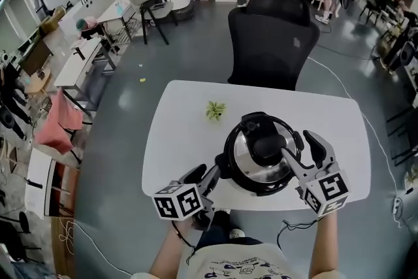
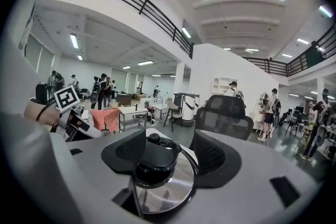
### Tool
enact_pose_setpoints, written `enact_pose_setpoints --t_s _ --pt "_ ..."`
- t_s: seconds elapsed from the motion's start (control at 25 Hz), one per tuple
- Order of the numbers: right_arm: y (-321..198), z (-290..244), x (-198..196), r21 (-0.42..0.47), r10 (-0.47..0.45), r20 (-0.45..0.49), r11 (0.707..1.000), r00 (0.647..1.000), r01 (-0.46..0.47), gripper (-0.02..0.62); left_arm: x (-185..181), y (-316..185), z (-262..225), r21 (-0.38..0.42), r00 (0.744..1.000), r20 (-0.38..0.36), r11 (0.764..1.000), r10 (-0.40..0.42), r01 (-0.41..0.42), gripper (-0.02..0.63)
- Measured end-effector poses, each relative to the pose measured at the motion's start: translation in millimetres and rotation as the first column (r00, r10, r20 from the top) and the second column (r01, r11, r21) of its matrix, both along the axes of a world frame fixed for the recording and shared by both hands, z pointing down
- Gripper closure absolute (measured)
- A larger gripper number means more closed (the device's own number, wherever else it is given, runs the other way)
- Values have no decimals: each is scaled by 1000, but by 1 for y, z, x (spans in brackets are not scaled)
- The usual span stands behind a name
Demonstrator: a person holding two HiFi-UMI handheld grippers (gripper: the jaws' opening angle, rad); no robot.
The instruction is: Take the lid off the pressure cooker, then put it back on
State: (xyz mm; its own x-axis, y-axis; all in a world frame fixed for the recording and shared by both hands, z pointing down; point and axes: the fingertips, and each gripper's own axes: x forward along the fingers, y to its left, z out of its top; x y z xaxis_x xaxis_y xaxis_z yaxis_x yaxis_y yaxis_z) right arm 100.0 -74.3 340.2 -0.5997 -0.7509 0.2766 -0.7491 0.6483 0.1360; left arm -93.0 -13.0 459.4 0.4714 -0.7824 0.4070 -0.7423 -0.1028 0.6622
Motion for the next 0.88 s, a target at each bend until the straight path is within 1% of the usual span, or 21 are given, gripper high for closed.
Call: enact_pose_setpoints --t_s 0.08,0.2,0.36,0.56,0.76,0.8,0.88 --pt "-5 3 -3 -12 -20 -19 1000 1000 19 291 0 -5 7 -34 998 -63 999 19 -21 390" --pt "-14 7 -7 -42 -36 -22 999 999 35 288 0 -11 17 -70 990 -137 996 42 -52 370" --pt "-23 12 -11 -70 -56 -57 996 997 52 285 4 -17 23 -96 976 -199 989 89 -109 351" --pt "-27 21 -22 -101 -133 -134 988 982 120 285 9 -23 31 -114 954 -268 979 136 -172 353" --pt "-28 31 -31 -155 -221 -179 969 959 195 285 13 -30 41 -131 935 -317 969 160 -210 357" --pt "-28 32 -33 -163 -238 -194 964 952 208 285 13 -32 43 -132 931 -327 968 163 -216 361" --pt "-27 36 -36 -181 -270 -229 956 935 232 285 13 -33 46 -132 922 -349 966 165 -222 397"
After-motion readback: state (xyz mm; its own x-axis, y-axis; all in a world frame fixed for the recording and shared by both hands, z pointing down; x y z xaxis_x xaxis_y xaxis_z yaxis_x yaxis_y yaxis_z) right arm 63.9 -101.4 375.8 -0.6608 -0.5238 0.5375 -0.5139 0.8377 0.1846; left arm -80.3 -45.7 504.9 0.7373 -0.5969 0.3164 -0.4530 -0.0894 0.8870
